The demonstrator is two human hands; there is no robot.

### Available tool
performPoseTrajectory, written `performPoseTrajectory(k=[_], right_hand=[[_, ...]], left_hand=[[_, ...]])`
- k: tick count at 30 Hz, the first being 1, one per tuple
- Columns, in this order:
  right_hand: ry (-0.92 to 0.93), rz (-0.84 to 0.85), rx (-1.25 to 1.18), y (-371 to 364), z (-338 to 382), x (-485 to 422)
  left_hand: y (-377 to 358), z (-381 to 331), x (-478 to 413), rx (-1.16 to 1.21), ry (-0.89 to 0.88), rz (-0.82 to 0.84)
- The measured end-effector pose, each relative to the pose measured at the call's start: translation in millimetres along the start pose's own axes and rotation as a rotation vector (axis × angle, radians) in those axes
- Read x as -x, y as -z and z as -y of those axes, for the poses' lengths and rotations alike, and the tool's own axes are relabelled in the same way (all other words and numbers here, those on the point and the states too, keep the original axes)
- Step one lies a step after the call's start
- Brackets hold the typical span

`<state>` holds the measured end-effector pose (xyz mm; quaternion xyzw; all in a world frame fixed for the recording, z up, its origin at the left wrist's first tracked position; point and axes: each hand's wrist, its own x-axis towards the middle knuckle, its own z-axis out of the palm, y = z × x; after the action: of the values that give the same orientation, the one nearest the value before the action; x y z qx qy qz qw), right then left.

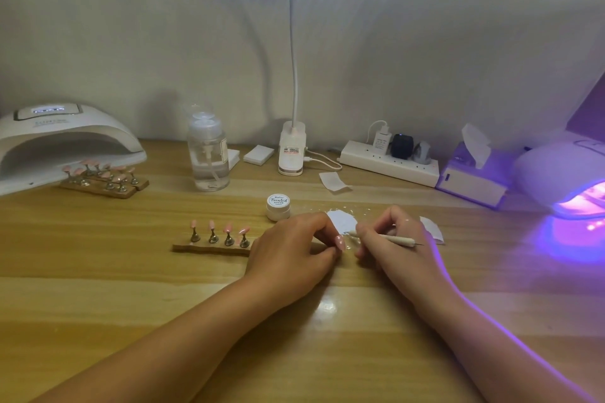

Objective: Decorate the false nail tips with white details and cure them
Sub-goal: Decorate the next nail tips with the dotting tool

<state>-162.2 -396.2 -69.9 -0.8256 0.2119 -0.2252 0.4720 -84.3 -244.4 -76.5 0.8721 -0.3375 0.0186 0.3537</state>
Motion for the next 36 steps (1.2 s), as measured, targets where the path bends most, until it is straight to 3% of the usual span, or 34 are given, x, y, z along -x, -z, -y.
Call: performPoseTrajectory(k=[9, 13, 36], right_hand=[[0.054, -0.087, -0.324, 4.2, 7.0, 3.7], [-0.050, -0.027, -0.476, 0.9, 13.7, 12.6], [-0.060, -0.001, -0.313, -6.7, 12.8, 18.1]], left_hand=[[-0.2, 0.1, 0.3, 0.018, 0.002, -0.004], [0.4, 0.5, 0.5, 0.016, -0.011, -0.007], [1.0, 0.2, -0.1, 0.011, -0.013, -0.009]])
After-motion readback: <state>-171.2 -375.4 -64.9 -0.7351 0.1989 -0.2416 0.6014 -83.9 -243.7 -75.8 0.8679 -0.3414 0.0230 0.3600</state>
